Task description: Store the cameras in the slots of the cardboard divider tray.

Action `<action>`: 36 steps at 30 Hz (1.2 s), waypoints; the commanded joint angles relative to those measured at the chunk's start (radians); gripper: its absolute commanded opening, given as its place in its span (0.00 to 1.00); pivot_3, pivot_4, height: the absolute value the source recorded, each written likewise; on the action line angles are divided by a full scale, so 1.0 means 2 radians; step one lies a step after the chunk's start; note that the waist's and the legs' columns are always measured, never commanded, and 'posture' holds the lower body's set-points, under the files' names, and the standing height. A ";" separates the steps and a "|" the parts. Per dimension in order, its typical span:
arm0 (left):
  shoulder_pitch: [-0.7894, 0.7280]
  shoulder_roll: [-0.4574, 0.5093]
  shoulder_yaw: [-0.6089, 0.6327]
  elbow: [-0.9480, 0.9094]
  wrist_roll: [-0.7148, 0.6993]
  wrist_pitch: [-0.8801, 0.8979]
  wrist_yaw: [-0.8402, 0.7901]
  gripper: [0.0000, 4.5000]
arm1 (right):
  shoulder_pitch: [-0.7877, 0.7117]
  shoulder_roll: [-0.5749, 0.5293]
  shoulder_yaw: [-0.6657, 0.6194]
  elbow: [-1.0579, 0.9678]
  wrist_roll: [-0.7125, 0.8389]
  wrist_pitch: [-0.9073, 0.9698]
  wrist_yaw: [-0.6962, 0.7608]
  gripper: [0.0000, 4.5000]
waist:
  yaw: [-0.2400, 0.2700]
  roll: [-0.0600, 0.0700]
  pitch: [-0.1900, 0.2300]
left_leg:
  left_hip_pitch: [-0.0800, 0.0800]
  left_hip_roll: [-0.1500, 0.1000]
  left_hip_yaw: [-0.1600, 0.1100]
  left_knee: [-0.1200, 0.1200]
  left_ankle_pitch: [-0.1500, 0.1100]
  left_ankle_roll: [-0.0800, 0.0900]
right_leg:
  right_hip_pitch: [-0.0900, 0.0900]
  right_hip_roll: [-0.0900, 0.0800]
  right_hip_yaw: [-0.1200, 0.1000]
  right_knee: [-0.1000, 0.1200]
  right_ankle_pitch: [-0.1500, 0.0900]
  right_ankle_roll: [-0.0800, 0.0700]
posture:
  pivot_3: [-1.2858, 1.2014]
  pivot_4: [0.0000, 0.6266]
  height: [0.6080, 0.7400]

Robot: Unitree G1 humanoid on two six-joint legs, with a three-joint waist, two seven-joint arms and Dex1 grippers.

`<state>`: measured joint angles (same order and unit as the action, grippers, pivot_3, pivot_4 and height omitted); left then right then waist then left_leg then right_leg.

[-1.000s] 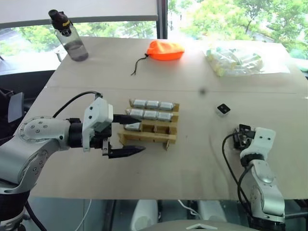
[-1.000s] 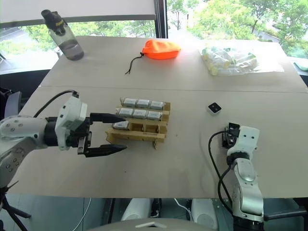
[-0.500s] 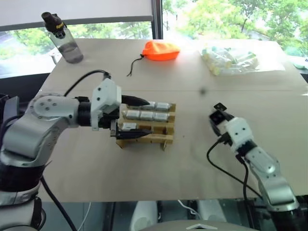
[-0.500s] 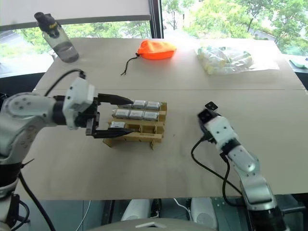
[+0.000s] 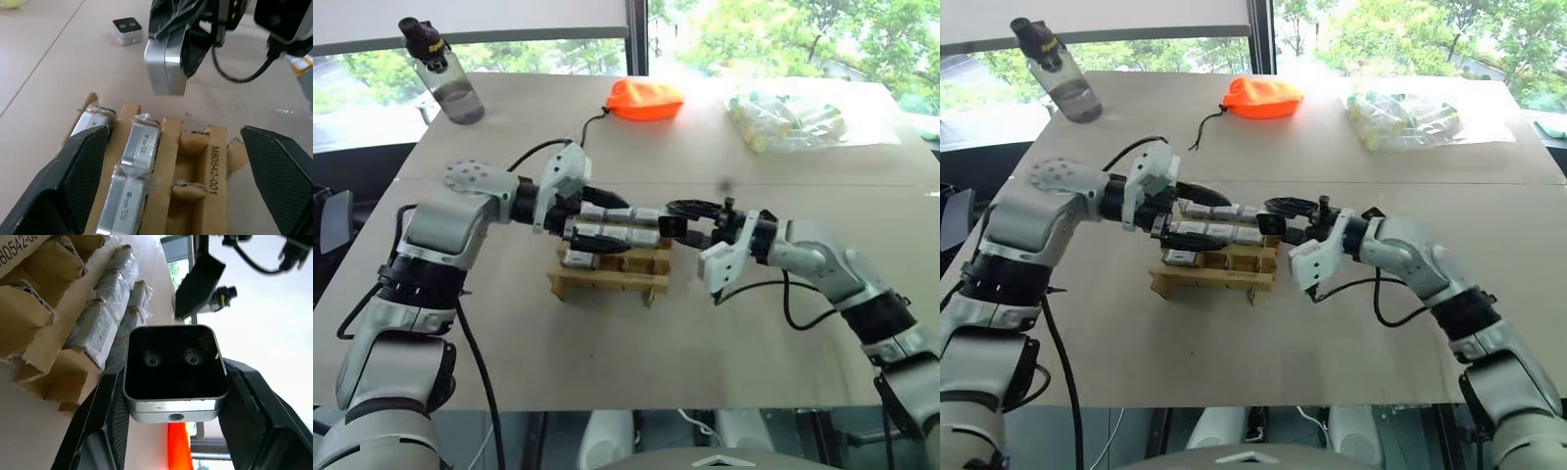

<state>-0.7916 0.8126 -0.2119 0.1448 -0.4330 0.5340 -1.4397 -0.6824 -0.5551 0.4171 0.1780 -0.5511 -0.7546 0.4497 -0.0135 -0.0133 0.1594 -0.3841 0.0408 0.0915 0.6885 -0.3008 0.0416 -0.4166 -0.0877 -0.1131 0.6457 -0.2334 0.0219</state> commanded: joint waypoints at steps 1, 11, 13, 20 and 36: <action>-0.024 -0.005 -0.005 0.007 0.011 0.003 -0.015 1.00 | -0.028 0.008 0.005 0.014 -0.025 -0.038 -0.025 0.43 | 0.001 0.000 0.000 | 0.000 0.000 0.000 0.000 0.000 0.000 | 0.000 0.000 0.000 0.000 0.000 0.000 | 0.52 0.24 0.89; -0.047 -0.020 -0.017 0.026 0.037 0.004 -0.039 1.00 | -0.052 0.026 0.020 0.039 -0.056 -0.062 -0.034 0.43 | 0.000 0.000 0.000 | 0.000 0.000 0.000 0.000 0.000 0.000 | 0.000 0.000 0.000 0.000 0.000 0.000 | 0.52 0.24 0.89; -0.047 -0.023 -0.023 0.021 0.049 -0.005 -0.038 1.00 | -0.056 0.029 0.021 0.047 -0.067 -0.061 -0.039 0.43 | 0.000 0.000 0.000 | 0.000 0.000 0.000 0.000 0.000 0.000 | 0.000 0.000 0.000 0.001 0.000 0.000 | 0.52 0.24 0.89; -0.052 -0.037 -0.027 0.002 0.051 0.016 -0.034 1.00 | -0.064 0.038 0.027 0.058 -0.090 -0.056 -0.052 0.43 | 0.000 0.000 0.000 | 0.000 0.000 0.000 0.000 0.000 0.000 | 0.000 0.000 0.000 0.001 0.000 0.000 | 0.52 0.24 0.89; -0.067 -0.056 -0.049 0.018 0.075 0.000 -0.055 0.20 | -0.055 0.049 0.027 0.047 -0.088 -0.031 -0.045 0.68 | 0.000 0.000 0.000 | 0.000 0.000 0.000 0.000 0.000 0.000 | 0.000 0.000 0.000 0.001 0.000 0.000 | 0.52 0.24 0.89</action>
<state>-0.9087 0.7090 -0.2884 0.1928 -0.2850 0.5383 -1.5280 -0.7805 -0.4638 0.4975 0.3168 -0.7455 -0.8516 0.3676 -0.0143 -0.0133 0.1594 -0.3837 0.0410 0.0912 0.6893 -0.3006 0.0413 -0.4162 -0.0880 -0.1129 0.6470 -0.2334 0.0218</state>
